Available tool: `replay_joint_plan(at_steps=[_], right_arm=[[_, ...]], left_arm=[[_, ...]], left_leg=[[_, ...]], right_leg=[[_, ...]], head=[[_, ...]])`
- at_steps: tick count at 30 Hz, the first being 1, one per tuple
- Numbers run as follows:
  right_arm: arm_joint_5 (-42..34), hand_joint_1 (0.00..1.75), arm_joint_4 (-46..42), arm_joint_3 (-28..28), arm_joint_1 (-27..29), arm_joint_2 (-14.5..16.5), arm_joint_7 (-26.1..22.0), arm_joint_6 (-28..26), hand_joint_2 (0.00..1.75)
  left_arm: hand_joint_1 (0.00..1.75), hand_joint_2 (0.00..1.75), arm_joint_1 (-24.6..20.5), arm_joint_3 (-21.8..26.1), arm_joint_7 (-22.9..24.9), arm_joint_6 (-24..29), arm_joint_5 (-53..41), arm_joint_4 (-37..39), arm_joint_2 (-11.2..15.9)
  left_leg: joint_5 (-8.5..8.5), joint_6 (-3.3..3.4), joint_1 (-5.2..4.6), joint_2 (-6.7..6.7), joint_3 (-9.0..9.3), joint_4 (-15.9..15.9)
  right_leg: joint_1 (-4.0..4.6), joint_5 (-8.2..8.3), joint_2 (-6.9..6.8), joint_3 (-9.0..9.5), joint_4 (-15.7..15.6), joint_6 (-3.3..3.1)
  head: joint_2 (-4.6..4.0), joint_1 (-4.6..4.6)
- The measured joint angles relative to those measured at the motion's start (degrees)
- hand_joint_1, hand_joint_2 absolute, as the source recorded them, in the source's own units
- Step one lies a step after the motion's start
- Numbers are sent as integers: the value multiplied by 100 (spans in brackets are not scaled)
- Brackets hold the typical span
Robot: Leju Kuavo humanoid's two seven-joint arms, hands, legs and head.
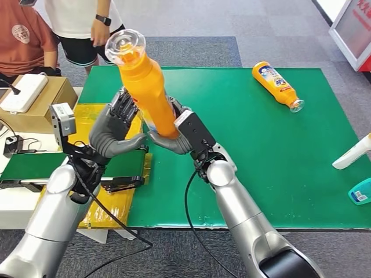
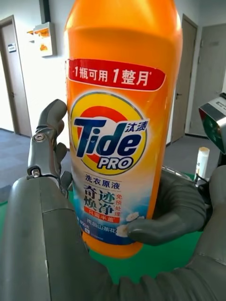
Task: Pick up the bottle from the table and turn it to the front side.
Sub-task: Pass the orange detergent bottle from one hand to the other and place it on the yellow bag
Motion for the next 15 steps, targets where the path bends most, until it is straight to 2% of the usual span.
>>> replay_joint_plan(at_steps=[9, 15], right_arm=[[40, 175, -40, 437, 123, 10, -31, 137, 175], [-49, 175, -56, 590, 155, 13, -30, 176, 175]], left_arm=[[0, 175, -156, -99, -28, 622, -534, 5, -13], [0, 175, -281, -99, -30, 846, -855, 6, -34]], left_leg=[[0, 0, 0, 0, -1, 0], [2, 1, 0, 1, -2, 0]], right_leg=[[0, 0, 0, -4, 0, 0], [0, 1, 0, -3, 0, 1]], head=[[0, -1], [0, 1]])
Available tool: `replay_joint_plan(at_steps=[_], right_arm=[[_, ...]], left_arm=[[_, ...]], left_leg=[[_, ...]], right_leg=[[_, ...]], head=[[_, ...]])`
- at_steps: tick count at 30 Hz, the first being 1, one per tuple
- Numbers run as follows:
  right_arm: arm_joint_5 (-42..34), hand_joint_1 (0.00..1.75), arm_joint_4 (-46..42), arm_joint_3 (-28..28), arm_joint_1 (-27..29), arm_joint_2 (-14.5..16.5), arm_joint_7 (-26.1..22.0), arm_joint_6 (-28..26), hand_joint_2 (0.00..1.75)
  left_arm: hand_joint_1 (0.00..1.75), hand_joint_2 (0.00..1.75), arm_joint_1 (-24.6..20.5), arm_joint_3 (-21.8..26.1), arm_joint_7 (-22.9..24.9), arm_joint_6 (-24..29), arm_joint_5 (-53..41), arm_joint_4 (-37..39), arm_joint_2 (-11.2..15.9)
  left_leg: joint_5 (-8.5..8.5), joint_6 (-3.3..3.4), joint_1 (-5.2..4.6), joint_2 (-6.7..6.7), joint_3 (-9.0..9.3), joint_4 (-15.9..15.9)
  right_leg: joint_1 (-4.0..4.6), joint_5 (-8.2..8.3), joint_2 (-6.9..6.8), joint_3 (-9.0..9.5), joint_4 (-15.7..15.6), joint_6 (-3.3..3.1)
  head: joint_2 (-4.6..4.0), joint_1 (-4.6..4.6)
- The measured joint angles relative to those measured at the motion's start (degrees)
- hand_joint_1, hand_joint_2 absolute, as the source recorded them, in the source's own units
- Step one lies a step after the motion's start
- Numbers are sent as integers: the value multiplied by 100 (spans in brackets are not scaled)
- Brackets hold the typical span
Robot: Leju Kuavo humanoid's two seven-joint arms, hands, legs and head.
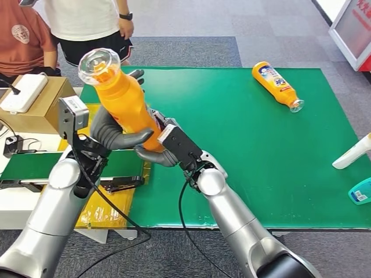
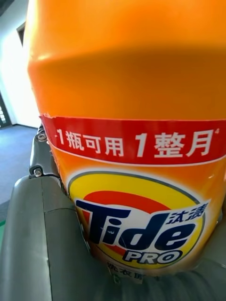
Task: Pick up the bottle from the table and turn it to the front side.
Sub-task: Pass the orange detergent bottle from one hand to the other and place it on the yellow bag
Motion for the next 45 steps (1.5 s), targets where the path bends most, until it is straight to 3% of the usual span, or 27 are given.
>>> replay_joint_plan(at_steps=[2, 6, 20, 24, 33, 37, 45], right_arm=[[-28, 175, -4, 37, 0, 0, 1, 2, 175], [-83, 175, -14, 102, -1, -1, 8, 4, 175], [-202, 175, -14, 174, 15, -4, 13, -36, 175], [-214, 0, -4, 219, 22, -4, 43, -89, 175], [-369, 0, 74, 220, 35, -25, 228, -295, 175], [-393, 0, 80, 42, 47, -125, 308, -493, 175], [-288, 0, -248, -594, 121, -408, 372, -714, 175]], left_arm=[[1, 175, -15, 0, 1, 22, -46, 4, -13], [175, 175, -34, 0, 3, -40, -15, 25, -17], [175, 175, -41, 32, 79, -324, 633, 145, -15], [175, 175, -40, 37, 83, -324, 811, 161, -14], [175, 175, -60, 39, 40, 31, 444, 183, 63], [175, 175, -138, 104, 37, 471, -550, 174, 302], [175, 175, -201, 550, 158, 751, -1809, 41, 798]], left_leg=[[1, 1, 0, 0, 0, 0], [1, 1, 0, 0, 0, 0], [2, -1, 0, 0, 0, 0], [2, -1, 0, 0, 0, 0], [2, -1, 0, 0, -2, 0], [5, -3, 0, 0, -1, 0], [8, -5, 0, 0, -2, 0]], right_leg=[[0, 0, 0, 0, 0, 0], [0, 0, 0, -1, 0, 0], [0, 0, 0, -2, 0, 0], [1, 0, 0, -2, 0, 0], [0, 1, 0, -2, 0, 0], [1, 3, 0, -3, 1, -3], [1, 5, 0, -4, 2, -4]], head=[[0, 0], [0, -1], [0, 0], [0, 0], [0, 0], [0, -1], [0, -1]])
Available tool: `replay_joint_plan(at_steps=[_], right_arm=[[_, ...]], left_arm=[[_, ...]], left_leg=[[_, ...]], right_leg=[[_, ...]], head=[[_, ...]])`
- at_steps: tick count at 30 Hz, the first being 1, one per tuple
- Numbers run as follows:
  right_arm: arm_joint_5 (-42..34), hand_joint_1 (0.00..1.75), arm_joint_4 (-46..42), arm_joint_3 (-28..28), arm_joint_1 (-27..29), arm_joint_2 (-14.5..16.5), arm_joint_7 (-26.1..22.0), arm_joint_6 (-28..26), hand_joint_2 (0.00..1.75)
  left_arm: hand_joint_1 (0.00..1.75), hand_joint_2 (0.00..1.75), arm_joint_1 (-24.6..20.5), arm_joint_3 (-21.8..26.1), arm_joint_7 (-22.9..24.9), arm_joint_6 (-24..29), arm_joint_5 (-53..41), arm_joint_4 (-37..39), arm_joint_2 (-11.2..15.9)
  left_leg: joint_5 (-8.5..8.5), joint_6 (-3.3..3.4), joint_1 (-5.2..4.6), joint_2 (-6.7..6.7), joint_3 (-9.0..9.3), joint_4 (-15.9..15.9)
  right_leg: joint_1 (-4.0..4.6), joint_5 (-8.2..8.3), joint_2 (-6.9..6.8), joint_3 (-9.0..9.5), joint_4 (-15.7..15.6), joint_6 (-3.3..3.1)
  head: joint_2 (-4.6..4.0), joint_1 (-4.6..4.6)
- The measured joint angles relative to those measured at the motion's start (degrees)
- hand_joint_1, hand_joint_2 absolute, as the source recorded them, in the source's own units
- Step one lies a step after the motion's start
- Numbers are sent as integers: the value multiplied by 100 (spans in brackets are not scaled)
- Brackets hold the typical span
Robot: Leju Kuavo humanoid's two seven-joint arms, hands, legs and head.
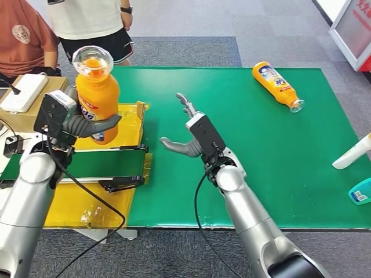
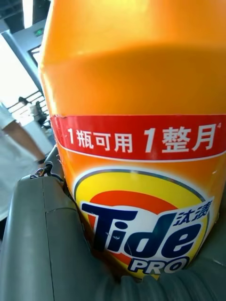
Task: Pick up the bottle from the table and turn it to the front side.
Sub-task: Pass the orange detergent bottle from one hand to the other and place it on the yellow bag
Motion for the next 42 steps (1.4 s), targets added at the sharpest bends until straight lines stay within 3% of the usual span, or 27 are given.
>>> replay_joint_plan(at_steps=[11, 14, 18, 28, 32, 37, 42], right_arm=[[285, 0, -810, -566, 122, -225, 46, -84, 175], [294, 0, -839, -580, 123, -226, 46, -82, 175], [339, 0, -1142, -704, 124, -228, 61, -31, 175], [359, 0, -1197, -739, 124, -228, 62, -18, 175], [395, 0, -1230, -741, 83, -223, 57, 8, 175], [493, 0, -1341, -745, -29, -210, 97, 22, 175], [568, 0, -1483, -818, -28, -210, 132, 32, 175]], left_arm=[[175, 175, -213, 263, 588, 331, -2564, -55, 417], [175, 175, -225, 263, 615, 337, -2712, -51, 430], [175, 175, -358, 260, 676, 373, -3566, 123, 489], [175, 175, -437, 245, 759, 324, -4157, 311, 493], [175, 175, -517, 221, 783, 180, -4792, 693, 403], [175, 175, -414, -10, 819, 77, -5399, 1311, 91], [175, 175, -82, -277, 1051, -64, -5612, 1196, -28]], left_leg=[[1, 0, 0, 0, -1, 0], [1, 0, 0, 0, -1, 0], [1, 0, 0, 1, -2, 0], [1, 0, 0, 1, -2, 0], [2, 1, 0, 1, -2, 0], [3, 3, -1, -1, -7, 1], [1, 5, -2, 1, -9, 2]], right_leg=[[0, 1, 0, -2, 0, 0], [0, 1, 0, -3, 0, 0], [0, 1, 1, -3, 0, 0], [0, 2, 1, -4, 0, 0], [-1, 3, 1, -4, -1, 1], [-2, 5, -2, -2, -1, 4], [-4, 6, 2, -6, -3, 5]], head=[[0, 0], [0, -1], [0, 0], [0, 0], [0, 0], [0, 1], [0, 1]])
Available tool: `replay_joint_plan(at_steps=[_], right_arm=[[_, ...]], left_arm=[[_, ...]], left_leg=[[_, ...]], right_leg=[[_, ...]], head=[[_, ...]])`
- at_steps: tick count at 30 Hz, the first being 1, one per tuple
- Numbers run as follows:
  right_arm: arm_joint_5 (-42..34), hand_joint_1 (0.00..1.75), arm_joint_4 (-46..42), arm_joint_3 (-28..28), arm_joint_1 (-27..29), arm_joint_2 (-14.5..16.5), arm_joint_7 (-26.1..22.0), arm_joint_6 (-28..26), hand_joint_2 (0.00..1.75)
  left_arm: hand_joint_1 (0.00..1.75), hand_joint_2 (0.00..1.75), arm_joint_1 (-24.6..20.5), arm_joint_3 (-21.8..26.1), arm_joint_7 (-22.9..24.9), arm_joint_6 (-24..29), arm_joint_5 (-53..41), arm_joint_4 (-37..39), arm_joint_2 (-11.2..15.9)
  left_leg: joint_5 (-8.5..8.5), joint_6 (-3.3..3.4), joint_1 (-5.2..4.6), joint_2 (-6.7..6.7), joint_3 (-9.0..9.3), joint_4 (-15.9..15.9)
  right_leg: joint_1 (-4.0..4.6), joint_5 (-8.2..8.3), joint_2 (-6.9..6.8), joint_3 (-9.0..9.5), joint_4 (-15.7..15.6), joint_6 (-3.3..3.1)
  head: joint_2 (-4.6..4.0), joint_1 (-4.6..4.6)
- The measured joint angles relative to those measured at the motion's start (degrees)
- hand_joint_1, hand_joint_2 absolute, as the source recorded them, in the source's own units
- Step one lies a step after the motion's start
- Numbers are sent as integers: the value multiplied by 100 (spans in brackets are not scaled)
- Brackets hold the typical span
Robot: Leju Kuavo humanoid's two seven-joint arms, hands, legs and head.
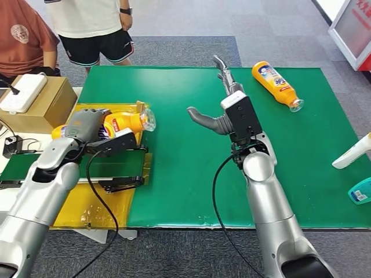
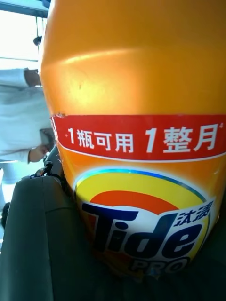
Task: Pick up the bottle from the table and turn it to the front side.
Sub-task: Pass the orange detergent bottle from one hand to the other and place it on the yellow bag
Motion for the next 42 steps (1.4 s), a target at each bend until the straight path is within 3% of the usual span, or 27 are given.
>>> replay_joint_plan(at_steps=[7, 16, 20, 42], right_arm=[[47, 0, -53, -84, 61, -2, -80, -2, 175], [72, 0, -59, -127, 100, -2, -133, -12, 175], [105, 0, -76, -192, 147, -2, -150, -23, 175], [153, 0, -137, -258, 161, -2, -98, -21, 175]], left_arm=[[175, 175, 479, -146, -46, -88, 3, -347, 24], [175, 175, 704, -224, -101, -79, -5, -523, 67], [4, 175, 866, -244, -81, -68, -72, -670, 123], [0, 175, 1071, -237, -90, -1, -106, -1095, 191]], left_leg=[[1, -2, 3, 0, 0, -2], [3, -2, 2, 0, 0, -1], [2, -2, 2, 0, -1, -2], [3, -2, 2, 0, 0, -2]], right_leg=[[4, -1, 0, -4, 1, -2], [3, 1, 0, -1, 1, 1], [4, 1, -1, -3, 1, 1], [4, 1, -1, -1, 1, 1]], head=[[0, 0], [0, 0], [0, 0], [0, -1]])
